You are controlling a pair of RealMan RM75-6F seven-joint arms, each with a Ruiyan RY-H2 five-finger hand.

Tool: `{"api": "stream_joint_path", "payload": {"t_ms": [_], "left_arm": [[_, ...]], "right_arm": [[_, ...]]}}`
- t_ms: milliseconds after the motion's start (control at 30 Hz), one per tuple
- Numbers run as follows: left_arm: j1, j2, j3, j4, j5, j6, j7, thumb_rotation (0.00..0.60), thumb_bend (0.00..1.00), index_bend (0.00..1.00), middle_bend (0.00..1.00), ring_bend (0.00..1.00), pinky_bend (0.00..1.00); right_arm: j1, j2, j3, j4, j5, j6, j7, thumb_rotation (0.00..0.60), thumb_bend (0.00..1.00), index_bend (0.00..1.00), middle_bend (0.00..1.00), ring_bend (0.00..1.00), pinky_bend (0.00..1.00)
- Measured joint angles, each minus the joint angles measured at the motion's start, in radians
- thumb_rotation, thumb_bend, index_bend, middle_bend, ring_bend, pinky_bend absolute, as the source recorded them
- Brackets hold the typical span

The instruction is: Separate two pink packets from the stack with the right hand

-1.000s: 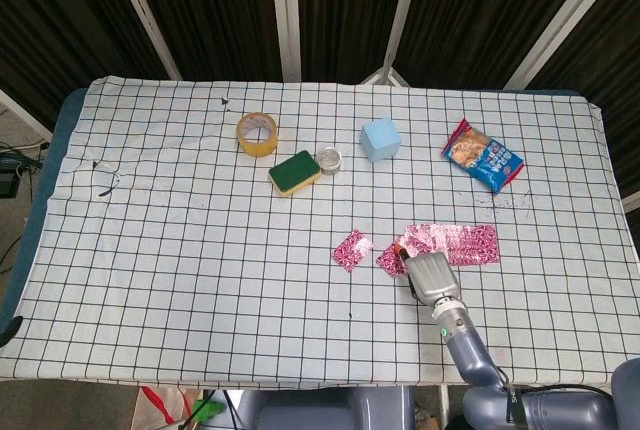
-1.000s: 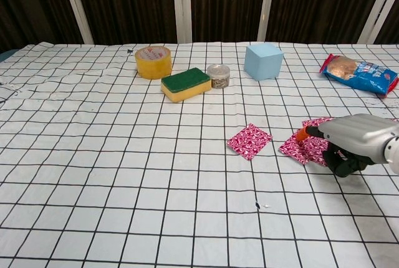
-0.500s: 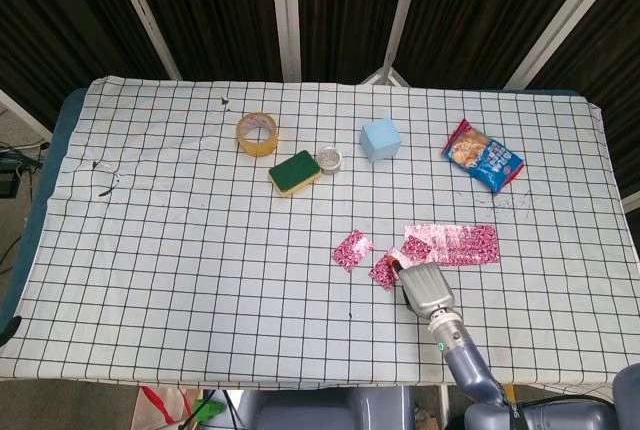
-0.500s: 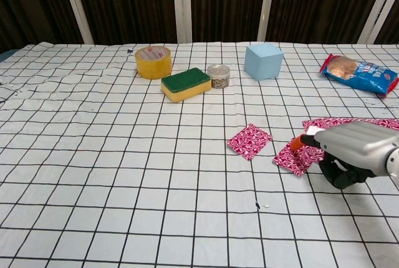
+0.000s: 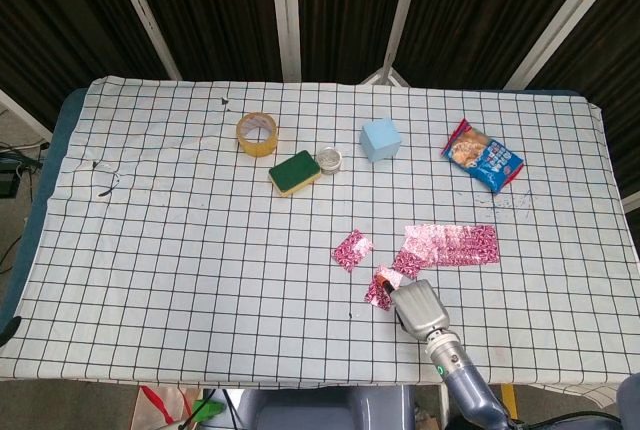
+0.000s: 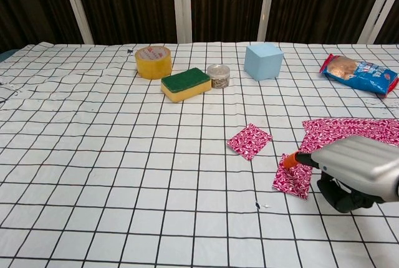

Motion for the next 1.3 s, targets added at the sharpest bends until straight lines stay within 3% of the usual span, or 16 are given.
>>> {"api": "stream_joint_path", "payload": {"t_ms": [467, 867, 1300], "left_arm": [[0.0, 0.002, 0.0, -0.001, -0.001, -0.001, -0.003, 0.6, 0.32, 0.15, 0.0, 0.0, 0.1], [0.001, 0.002, -0.001, -0.001, -0.003, 0.0, -0.002, 0.6, 0.32, 0.15, 0.0, 0.0, 0.1], [0.003, 0.001, -0.001, -0.002, -0.004, 0.005, 0.001, 0.6, 0.32, 0.15, 0.0, 0.0, 0.1]], "right_arm": [[-0.044, 0.007, -0.04, -0.036, -0.062, 0.021, -0.011, 0.6, 0.77, 0.19, 0.81, 0.76, 0.57], [-0.059, 0.032, -0.006, -0.038, -0.085, 0.032, 0.02, 0.6, 0.77, 0.19, 0.81, 0.76, 0.57], [-0.047, 0.01, 0.033, 0.055, 0.008, -0.041, 0.014, 0.6, 0.77, 0.19, 0.81, 0.76, 0.57]]}}
